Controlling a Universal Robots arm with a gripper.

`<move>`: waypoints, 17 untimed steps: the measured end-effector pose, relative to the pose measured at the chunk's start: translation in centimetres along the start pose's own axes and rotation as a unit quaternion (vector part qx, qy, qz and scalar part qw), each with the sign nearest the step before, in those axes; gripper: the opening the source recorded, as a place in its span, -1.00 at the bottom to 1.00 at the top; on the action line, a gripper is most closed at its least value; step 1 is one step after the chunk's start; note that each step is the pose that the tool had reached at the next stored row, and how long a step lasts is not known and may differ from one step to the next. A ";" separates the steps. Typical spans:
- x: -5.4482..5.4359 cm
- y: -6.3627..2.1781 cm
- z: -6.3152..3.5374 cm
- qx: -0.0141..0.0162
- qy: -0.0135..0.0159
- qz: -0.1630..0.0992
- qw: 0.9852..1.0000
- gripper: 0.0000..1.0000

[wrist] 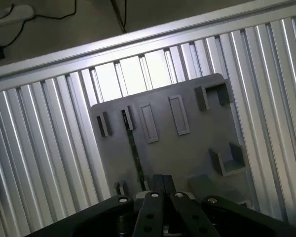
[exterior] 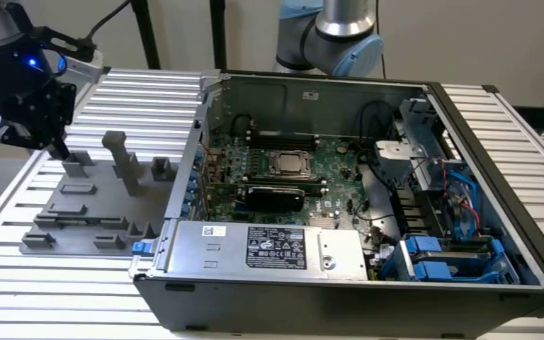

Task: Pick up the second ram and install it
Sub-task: 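Pick up the second ram and move it above second insertion slot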

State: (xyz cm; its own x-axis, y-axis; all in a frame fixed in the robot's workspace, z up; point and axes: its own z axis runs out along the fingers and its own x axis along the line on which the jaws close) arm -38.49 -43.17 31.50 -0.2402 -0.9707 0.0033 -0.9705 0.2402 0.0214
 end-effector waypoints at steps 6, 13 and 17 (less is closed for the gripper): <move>0.0 -0.01 0.37 0.001 0.001 -0.054 0.999 -1.00; 0.1 -0.04 0.72 0.001 0.002 -0.095 0.995 -1.00; 0.6 -0.17 0.97 0.001 0.002 -0.104 0.995 -1.00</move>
State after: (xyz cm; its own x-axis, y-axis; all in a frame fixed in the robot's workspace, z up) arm -38.49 -43.81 30.53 -0.0339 -0.9994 0.0028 -0.9992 0.0339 0.0192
